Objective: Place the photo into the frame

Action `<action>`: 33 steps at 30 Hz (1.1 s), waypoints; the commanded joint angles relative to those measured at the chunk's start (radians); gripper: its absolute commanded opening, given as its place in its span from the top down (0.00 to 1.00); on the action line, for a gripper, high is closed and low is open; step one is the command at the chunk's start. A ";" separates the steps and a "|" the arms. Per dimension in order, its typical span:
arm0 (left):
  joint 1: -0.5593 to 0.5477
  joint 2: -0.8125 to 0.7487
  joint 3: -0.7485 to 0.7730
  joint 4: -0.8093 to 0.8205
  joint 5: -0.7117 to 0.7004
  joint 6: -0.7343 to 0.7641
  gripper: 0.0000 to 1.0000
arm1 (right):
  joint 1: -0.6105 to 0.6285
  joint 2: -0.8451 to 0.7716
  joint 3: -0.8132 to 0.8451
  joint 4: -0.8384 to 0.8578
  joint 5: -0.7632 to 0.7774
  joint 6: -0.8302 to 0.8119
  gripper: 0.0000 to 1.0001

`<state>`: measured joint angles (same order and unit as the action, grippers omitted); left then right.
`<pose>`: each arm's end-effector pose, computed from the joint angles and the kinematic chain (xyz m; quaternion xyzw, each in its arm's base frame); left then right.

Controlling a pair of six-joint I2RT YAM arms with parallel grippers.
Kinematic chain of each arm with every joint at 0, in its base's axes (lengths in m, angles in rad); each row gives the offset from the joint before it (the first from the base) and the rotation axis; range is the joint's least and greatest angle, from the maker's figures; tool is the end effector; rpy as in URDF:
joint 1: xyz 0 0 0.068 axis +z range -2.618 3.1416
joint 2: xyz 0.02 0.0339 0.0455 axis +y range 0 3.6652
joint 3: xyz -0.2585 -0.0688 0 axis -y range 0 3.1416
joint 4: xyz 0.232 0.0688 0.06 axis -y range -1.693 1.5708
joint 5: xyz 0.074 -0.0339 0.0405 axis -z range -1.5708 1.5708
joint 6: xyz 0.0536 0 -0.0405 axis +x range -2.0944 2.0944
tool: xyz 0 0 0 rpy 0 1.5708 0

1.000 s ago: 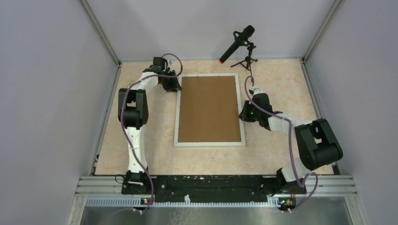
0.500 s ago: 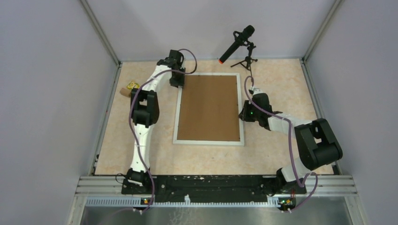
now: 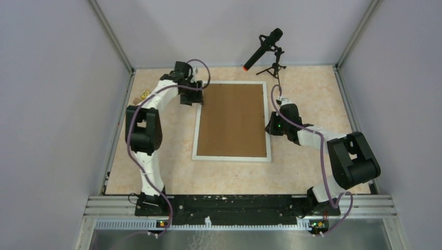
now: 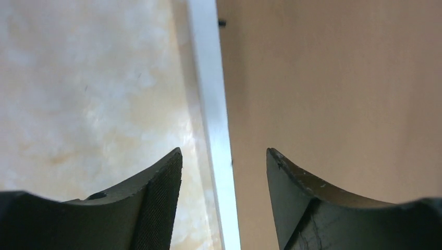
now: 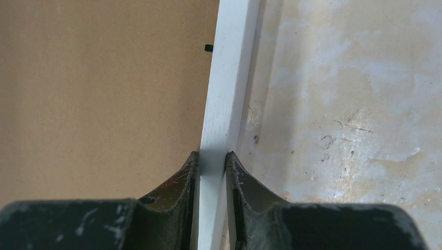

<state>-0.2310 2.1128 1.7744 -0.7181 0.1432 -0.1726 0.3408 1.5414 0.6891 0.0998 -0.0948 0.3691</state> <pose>0.4408 -0.1115 0.2039 0.0463 0.9637 -0.1186 0.2347 0.2841 0.1061 0.1497 -0.0059 0.9166 0.1789 0.3575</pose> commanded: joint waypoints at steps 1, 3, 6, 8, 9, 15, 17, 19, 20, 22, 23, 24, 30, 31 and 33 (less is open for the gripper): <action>0.109 -0.250 -0.237 0.187 0.192 -0.076 0.34 | 0.046 0.068 -0.034 -0.141 -0.039 -0.027 1.00; 0.155 -0.289 -0.342 0.249 0.261 -0.099 0.34 | 0.047 0.070 -0.035 -0.140 -0.039 -0.027 1.00; 0.187 -0.274 -0.390 0.285 0.390 -0.128 0.38 | 0.046 0.070 -0.035 -0.141 -0.035 -0.027 1.00; 0.188 -0.249 -0.396 0.300 0.419 -0.139 0.42 | 0.047 0.070 -0.037 -0.141 -0.032 -0.027 1.00; 0.189 -0.237 -0.404 0.314 0.434 -0.142 0.45 | 0.047 0.070 -0.037 -0.140 -0.031 -0.027 1.00; 0.190 -0.205 -0.474 0.340 0.417 -0.133 0.50 | 0.047 0.071 -0.036 -0.140 -0.032 -0.027 1.00; 0.191 -0.190 -0.476 0.342 0.428 -0.130 0.52 | 0.048 0.076 -0.035 -0.137 -0.035 -0.027 1.00; 0.191 -0.177 -0.467 0.342 0.426 -0.131 0.56 | 0.048 0.079 -0.033 -0.139 -0.036 -0.027 1.00; 0.191 -0.172 -0.461 0.342 0.426 -0.134 0.58 | 0.049 0.080 -0.033 -0.140 -0.036 -0.028 1.00; 0.191 -0.161 -0.455 0.344 0.426 -0.134 0.58 | 0.049 0.079 -0.032 -0.140 -0.036 -0.027 1.00; 0.190 -0.155 -0.454 0.343 0.426 -0.134 0.58 | 0.049 0.079 -0.033 -0.140 -0.035 -0.027 1.00; 0.191 -0.150 -0.452 0.343 0.424 -0.136 0.59 | 0.049 0.079 -0.033 -0.140 -0.036 -0.028 1.00; 0.190 -0.118 -0.448 0.353 0.409 -0.145 0.58 | 0.051 0.080 -0.033 -0.141 -0.037 -0.029 1.00; 0.189 -0.113 -0.447 0.355 0.410 -0.149 0.58 | 0.049 0.079 -0.033 -0.140 -0.036 -0.029 1.00; 0.189 -0.106 -0.443 0.359 0.397 -0.151 0.57 | 0.050 0.078 -0.032 -0.141 -0.036 -0.029 1.00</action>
<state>-0.0429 1.9839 1.3052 -0.3954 0.5606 -0.3202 0.3450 1.5414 0.6891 0.0998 -0.0856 0.3687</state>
